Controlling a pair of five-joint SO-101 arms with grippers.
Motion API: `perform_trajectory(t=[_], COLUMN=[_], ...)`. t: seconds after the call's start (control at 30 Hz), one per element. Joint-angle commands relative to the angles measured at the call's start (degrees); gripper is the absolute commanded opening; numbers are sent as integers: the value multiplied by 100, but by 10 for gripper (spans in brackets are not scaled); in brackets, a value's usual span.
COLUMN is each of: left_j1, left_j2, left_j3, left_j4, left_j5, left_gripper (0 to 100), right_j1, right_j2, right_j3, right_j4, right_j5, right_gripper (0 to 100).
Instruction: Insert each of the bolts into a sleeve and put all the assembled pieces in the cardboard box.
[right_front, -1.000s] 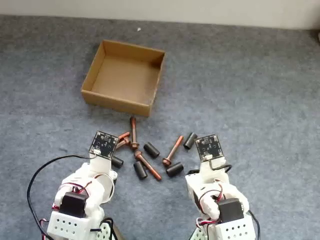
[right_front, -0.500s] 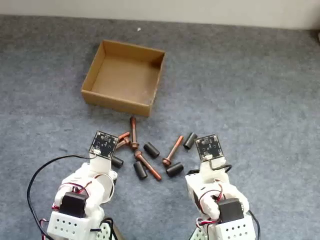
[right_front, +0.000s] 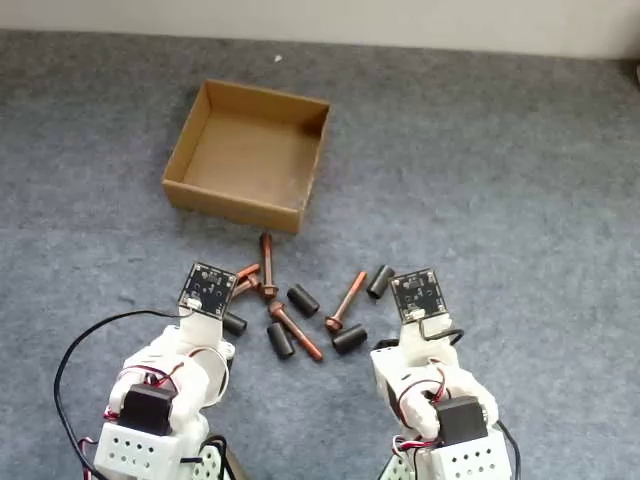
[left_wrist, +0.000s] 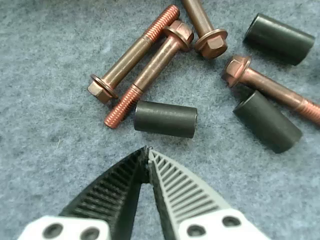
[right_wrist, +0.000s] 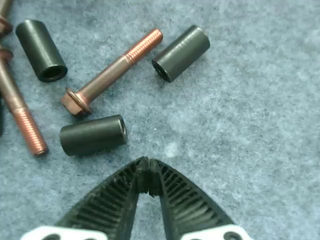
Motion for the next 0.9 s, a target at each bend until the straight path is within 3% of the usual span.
perform_trajectory(t=[0.0,0.87], left_j1=[22,-4], left_j2=[-40,-57], left_j3=[119,101], left_j4=[26,9], left_j5=[-35,-53], left_gripper=[7,11], right_j1=[57,66], right_j2=[-48,-48], right_j3=[901,892], right_j4=[31,40], right_j5=[62,62], right_gripper=[4,4])
